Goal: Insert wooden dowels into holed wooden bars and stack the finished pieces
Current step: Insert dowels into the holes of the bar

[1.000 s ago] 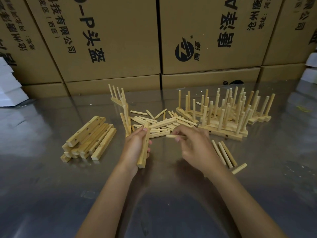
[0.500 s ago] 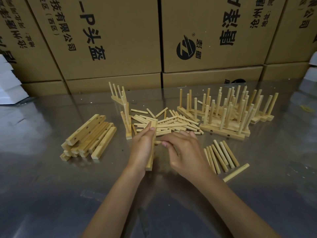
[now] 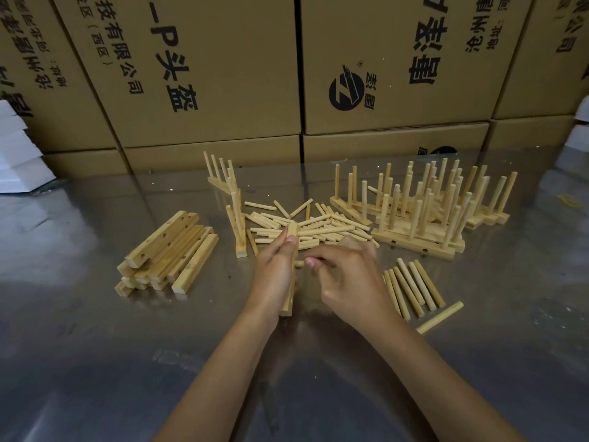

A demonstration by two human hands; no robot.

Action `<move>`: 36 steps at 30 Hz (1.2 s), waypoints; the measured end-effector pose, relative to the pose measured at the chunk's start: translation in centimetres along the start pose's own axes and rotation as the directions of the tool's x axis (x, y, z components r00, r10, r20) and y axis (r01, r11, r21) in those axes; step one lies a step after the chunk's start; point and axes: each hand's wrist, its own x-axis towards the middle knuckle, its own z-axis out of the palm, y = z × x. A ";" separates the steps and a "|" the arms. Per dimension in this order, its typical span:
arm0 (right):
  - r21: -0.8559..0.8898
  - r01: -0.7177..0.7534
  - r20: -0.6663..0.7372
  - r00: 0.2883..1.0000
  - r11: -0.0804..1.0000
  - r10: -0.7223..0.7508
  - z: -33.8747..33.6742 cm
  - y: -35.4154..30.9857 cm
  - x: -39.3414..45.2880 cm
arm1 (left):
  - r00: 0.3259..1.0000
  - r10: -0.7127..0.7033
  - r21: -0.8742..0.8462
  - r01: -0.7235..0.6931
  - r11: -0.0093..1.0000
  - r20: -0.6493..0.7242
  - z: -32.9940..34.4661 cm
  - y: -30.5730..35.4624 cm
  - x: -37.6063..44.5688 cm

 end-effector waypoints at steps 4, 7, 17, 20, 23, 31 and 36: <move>-0.012 -0.092 -0.294 0.952 0.996 0.084 -0.5 1.1 0.9 | 0.989 0.045 -0.054 -0.053 0.997 -0.140 -0.6 0.3 0.3; -0.125 -0.240 -0.238 0.949 0.963 0.206 -1.2 3.6 1.5 | 0.980 0.078 -0.023 -0.083 0.996 -0.185 -1.4 0.4 0.7; -0.432 -0.227 -0.004 0.968 0.873 0.250 -0.1 5.4 1.3 | 0.971 -0.017 -0.064 0.002 0.998 -0.238 -2.1 0.5 1.2; -0.469 -0.202 0.112 0.952 0.860 0.284 -0.2 5.4 1.2 | 0.969 -0.046 -0.086 0.025 0.996 -0.245 -2.2 0.4 1.5; -0.384 -0.153 0.151 0.962 0.911 0.225 -0.5 4.5 1.2 | 0.964 -0.123 -0.139 0.092 0.986 -0.234 -2.3 0.1 1.9; 0.298 -0.111 0.368 0.930 0.948 -0.007 -0.2 -0.5 -0.5 | 0.946 -0.274 -0.296 0.215 0.931 -0.175 -3.3 -0.3 2.8; 0.248 -0.012 0.237 0.970 0.969 -0.049 -0.2 -1.3 -0.6 | 0.950 -0.249 -0.292 0.187 0.938 -0.190 -3.0 -0.3 2.8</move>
